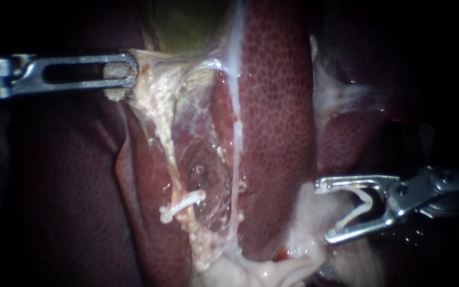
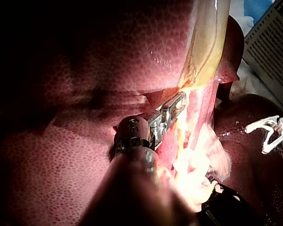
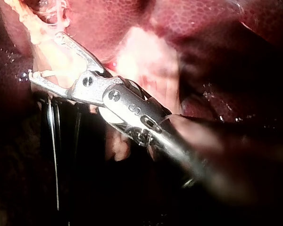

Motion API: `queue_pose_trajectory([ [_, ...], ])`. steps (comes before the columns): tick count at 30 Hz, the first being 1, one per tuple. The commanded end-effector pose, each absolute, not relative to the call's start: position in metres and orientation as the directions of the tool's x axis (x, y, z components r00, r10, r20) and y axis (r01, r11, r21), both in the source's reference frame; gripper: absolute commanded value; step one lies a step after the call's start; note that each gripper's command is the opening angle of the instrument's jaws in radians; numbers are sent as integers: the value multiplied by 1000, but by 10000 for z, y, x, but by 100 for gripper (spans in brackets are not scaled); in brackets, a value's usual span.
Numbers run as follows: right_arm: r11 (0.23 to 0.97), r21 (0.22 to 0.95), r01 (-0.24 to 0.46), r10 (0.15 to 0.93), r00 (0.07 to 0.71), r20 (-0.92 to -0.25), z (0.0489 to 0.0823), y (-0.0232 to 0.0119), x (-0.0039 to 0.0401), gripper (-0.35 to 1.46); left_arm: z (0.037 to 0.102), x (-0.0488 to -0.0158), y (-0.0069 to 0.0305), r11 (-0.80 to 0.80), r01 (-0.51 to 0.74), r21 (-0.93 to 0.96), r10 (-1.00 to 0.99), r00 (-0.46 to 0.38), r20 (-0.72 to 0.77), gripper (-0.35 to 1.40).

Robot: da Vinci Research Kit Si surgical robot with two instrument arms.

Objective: Clipping second clip left tube

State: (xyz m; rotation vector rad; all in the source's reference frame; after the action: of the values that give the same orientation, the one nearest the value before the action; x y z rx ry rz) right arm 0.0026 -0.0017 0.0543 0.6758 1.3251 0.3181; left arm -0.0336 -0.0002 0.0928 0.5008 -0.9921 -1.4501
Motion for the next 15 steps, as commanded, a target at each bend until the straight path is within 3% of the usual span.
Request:
queue_pose_trajectory([
  [1,771,617,159,577,237,-782,543,-17,26,60,928,-336,-2,116,581,805,-954,-159,253,-35],
  [15,780,609,142,575,220,-788,554,-24,56,60,927,-336,-3,116,582,805,-954,-160,253,-35],
])
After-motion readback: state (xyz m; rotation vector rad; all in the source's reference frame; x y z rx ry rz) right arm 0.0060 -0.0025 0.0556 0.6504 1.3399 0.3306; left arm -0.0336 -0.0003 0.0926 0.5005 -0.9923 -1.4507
